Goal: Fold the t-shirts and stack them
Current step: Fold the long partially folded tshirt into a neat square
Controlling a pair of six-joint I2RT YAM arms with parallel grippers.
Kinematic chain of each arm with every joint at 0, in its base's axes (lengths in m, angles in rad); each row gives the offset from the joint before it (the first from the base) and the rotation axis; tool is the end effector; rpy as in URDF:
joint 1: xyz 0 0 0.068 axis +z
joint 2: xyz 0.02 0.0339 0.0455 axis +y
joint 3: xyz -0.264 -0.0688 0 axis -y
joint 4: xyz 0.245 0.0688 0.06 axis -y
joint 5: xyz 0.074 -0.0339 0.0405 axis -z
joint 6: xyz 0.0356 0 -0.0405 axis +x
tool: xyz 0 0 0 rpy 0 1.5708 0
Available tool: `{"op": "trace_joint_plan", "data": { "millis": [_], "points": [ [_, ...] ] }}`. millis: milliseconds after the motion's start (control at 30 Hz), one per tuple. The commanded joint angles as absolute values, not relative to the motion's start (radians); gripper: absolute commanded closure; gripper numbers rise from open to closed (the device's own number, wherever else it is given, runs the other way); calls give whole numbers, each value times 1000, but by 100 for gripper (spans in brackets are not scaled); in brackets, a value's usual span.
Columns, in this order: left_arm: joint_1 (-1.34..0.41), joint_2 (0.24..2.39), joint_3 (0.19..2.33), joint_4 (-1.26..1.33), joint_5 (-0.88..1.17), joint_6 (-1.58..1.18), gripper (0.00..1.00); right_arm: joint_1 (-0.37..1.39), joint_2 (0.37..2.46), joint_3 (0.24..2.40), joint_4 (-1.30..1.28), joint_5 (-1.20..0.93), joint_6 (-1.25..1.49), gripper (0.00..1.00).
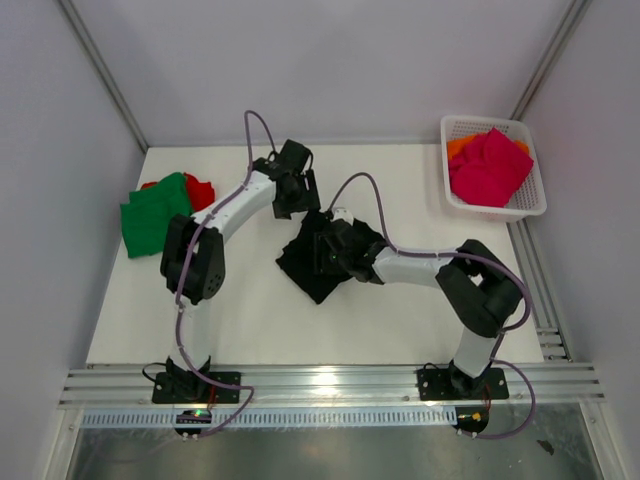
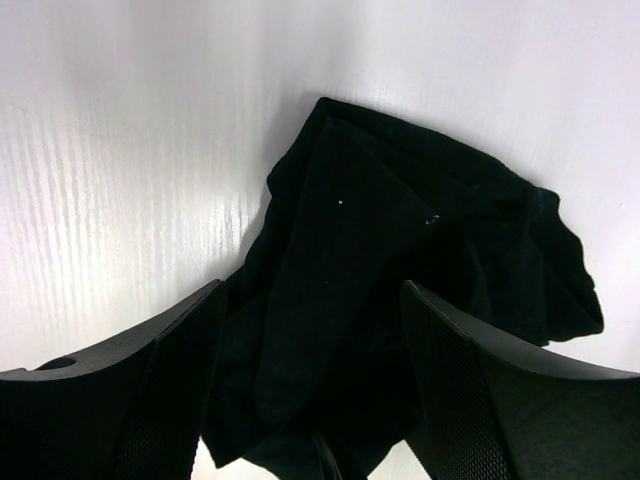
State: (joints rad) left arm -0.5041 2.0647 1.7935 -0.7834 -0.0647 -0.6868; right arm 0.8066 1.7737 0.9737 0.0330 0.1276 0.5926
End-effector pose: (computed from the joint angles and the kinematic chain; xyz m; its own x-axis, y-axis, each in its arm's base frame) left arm 0.3963 -0.2160 0.2429 -0.8768 -0.2390 -0.4173 -0.1317 0.9540 -0.2695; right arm 0.2563 0.2608 0.1623 -0.7629 0.0047 -0.6466 -0.2732 0.9040 0.3289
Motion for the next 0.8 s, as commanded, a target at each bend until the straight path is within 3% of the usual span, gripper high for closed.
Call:
{"op": "trace_joint_plan", "data": {
  "millis": [0,267,467,767],
  "points": [
    [-509,2013,1819,-811,-95,-658,27,821,1789,1006,40,129,589,46],
    [-463,1921,1868,-916,-311,-592,25,825,1681,965,19,186,557,46],
    [-454,1784,1873,-988,-322,-600,24,825,1615,962,-21,268,546,45],
    [-456,1533,1405,-871,-221,-821,27,825,1540,1034,-34,316,494,45]
  ]
}}
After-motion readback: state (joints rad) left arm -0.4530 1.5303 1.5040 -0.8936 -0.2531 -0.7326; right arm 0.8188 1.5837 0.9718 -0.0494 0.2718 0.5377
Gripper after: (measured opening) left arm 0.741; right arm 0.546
